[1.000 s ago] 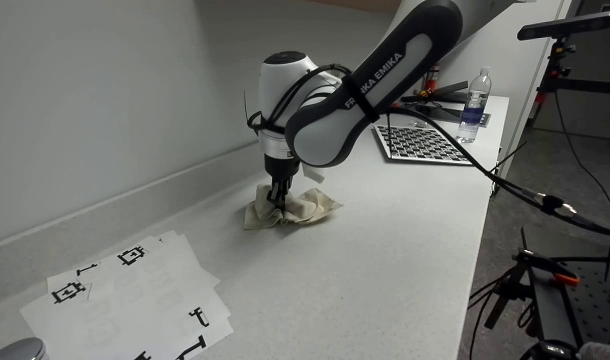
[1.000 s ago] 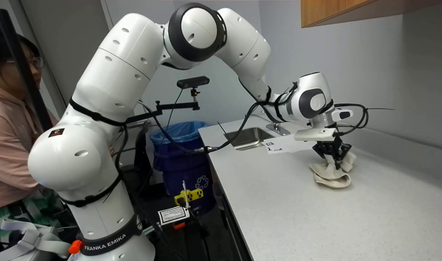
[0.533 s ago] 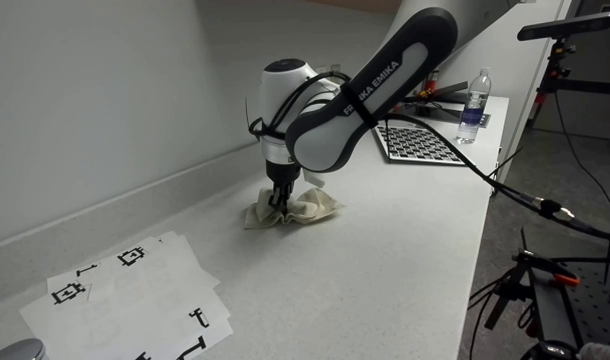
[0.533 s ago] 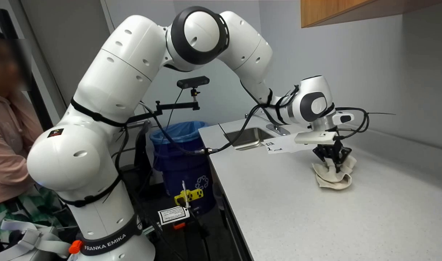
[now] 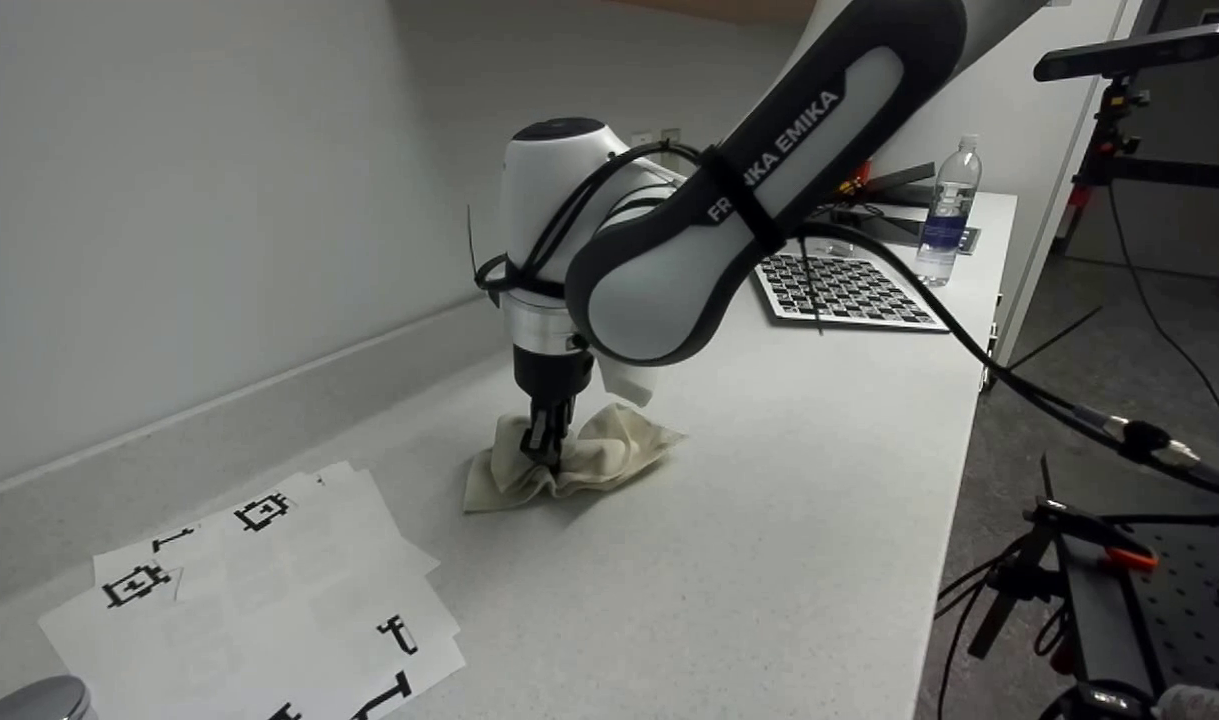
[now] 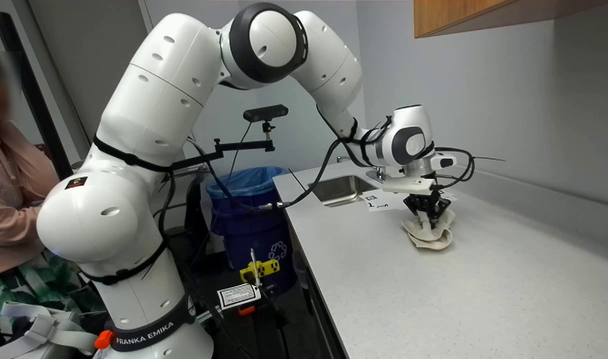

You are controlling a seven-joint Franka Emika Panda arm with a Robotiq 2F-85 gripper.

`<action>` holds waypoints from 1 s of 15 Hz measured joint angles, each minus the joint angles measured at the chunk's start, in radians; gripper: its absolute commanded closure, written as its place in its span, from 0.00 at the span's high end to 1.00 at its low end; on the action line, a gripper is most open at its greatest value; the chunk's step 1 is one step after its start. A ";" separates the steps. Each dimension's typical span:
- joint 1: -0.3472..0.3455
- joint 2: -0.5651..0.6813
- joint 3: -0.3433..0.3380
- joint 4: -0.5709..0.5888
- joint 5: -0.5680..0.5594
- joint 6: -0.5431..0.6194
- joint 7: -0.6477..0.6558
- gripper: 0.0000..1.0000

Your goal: Use the towel to wipe the surface

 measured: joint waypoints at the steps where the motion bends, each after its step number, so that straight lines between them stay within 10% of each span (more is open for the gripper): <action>1: 0.000 -0.012 0.022 -0.021 0.010 0.000 -0.005 0.02; 8: -0.012 -0.075 0.130 -0.133 0.124 0.000 -0.063 0.02; 15: -0.003 -0.077 0.070 -0.127 0.102 -0.002 -0.031 0.02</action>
